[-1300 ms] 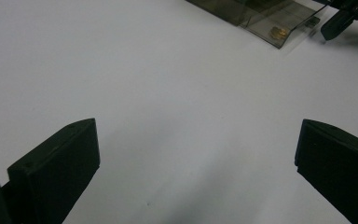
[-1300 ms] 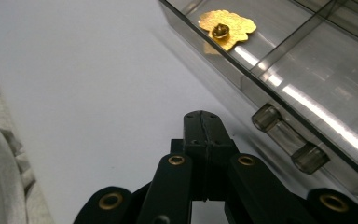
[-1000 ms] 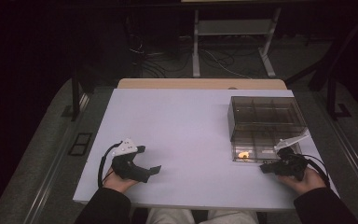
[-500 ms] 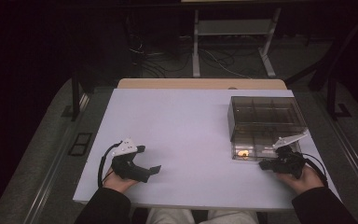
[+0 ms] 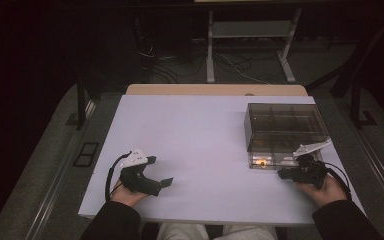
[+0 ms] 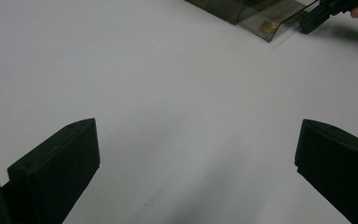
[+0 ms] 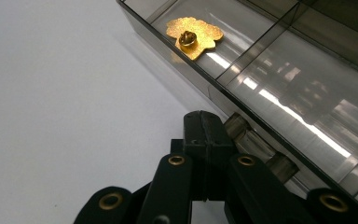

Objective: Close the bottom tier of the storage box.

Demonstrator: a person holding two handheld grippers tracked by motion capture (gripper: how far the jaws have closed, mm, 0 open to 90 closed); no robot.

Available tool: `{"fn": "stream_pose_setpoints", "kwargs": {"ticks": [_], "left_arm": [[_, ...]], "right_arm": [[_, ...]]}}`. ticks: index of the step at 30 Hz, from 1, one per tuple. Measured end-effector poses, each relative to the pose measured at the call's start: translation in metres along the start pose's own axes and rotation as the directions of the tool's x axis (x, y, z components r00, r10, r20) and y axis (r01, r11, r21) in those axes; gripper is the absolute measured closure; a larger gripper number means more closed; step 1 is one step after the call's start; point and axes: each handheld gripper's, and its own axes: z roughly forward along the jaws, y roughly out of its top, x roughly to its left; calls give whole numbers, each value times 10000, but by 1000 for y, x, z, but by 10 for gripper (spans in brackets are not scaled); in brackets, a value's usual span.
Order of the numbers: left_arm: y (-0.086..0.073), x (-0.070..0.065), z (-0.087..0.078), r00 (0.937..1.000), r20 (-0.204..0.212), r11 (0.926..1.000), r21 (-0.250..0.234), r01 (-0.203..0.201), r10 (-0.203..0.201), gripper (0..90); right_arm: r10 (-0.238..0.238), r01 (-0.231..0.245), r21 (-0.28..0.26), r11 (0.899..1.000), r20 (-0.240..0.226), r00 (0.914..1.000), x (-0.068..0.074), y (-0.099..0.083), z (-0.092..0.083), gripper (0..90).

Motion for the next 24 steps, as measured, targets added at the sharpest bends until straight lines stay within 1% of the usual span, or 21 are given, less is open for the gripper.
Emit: {"fn": "stream_pose_setpoints", "kwargs": {"ticks": [5,11,19,24], "left_arm": [[0,0,0,10000,0,10000,-3,14,-14,0],[0,0,1,10000,25,10000,-10,10,-10,0],[0,0,1,10000,22,10000,18,6,-6,0],[0,0,0,10000,24,10000,12,-9,9,0]], "right_arm": [[141,-142,-188,9997,-71,9999,-4,1,-1,892],[165,-167,-287,9994,-91,9998,-7,2,1,892],[291,-286,-477,9985,88,9995,-11,5,2,892],[387,-383,-597,9975,59,9992,-13,6,2,892]]}}
